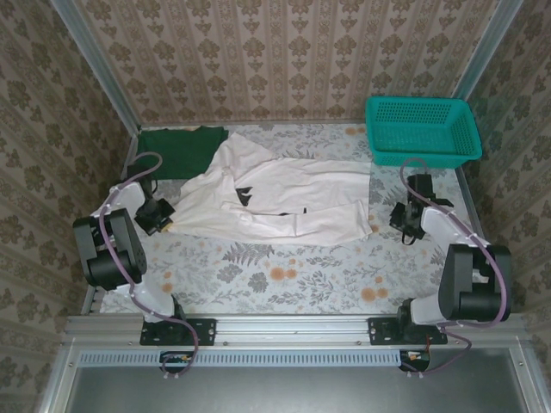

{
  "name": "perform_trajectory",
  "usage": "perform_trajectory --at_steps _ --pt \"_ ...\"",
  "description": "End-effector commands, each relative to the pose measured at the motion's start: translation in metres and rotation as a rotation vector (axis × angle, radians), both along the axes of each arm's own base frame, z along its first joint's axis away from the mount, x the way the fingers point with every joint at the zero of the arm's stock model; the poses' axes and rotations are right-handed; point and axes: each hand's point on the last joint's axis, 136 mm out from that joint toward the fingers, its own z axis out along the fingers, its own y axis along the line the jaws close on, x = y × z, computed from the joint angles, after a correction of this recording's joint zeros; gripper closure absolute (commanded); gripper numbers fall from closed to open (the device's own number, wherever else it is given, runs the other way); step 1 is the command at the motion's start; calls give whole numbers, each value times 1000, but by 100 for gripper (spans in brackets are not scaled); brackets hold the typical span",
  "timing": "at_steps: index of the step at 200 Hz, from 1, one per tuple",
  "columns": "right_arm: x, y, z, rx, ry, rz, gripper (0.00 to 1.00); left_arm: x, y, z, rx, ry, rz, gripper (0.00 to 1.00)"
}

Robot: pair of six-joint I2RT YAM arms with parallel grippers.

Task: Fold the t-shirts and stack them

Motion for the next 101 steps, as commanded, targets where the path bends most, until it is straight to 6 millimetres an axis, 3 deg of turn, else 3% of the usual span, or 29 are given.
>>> perform_trajectory --at_steps 1,14,25,43,60,101 --pt "7 24 21 130 -106 39 70 -3 7 10 23 -10 -5 95" --pt "9 55 25 270 -162 102 60 -3 5 10 15 -17 -2 93" --pt "5 81 25 371 -184 168 58 -3 2 10 3 -23 -2 92" --pt "-9 113 22 353 -185 307 53 -3 0 9 -8 -18 -5 92" --pt "-24 112 11 177 -81 363 46 -2 -2 11 -14 -24 -12 91" --pt "-28 107 -12 24 64 384 49 -2 -1 10 -11 -21 -21 91"
